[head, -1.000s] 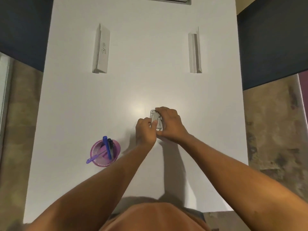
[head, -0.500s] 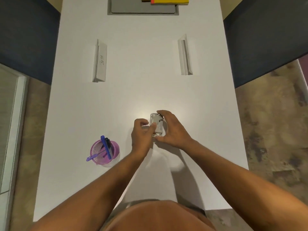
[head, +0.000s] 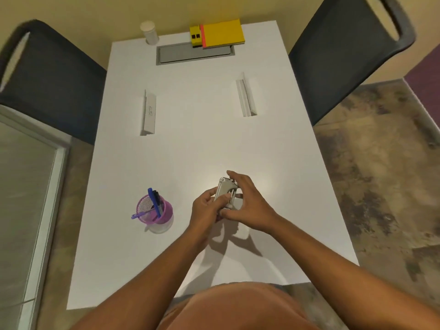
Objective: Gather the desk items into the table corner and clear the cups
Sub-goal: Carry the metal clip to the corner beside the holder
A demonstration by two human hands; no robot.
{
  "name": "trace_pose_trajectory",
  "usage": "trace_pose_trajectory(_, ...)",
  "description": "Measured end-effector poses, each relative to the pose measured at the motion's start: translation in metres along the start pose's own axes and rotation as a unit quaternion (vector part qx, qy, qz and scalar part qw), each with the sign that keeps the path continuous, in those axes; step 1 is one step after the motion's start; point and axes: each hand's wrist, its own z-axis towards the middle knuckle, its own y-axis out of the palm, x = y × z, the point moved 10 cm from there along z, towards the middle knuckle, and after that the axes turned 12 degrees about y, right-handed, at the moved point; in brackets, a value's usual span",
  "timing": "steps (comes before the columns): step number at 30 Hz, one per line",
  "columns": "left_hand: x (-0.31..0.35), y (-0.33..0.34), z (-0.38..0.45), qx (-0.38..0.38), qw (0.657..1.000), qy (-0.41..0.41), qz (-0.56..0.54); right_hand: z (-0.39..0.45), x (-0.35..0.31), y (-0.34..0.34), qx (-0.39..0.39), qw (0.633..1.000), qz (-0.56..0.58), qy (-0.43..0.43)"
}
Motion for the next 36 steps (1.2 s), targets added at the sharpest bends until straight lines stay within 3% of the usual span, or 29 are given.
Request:
trace_pose_trajectory(9, 0.004, 0.0, -0.052, -0.108, 0.994, -0.007, -0.006, -0.065, 0.001, -0.009, 0.085, 0.985, 0.131, 0.071)
trace_pose_trajectory(19, -0.003, 0.026, -0.105, -0.19, 0.981, 0.029, -0.007, -0.171, 0.026, -0.012, 0.246, 0.933, 0.23, 0.13)
trace_pose_trajectory(28, -0.006, 0.139, -0.158, -0.301, 0.95, 0.065, 0.048, -0.288, 0.073, -0.076, 0.384, 0.863, 0.311, 0.105)
trace_pose_trajectory(36, -0.059, 0.275, -0.224, -0.404, 0.906, 0.049, 0.111, -0.408, 0.178, -0.128, 0.472, 0.779, 0.399, 0.105)
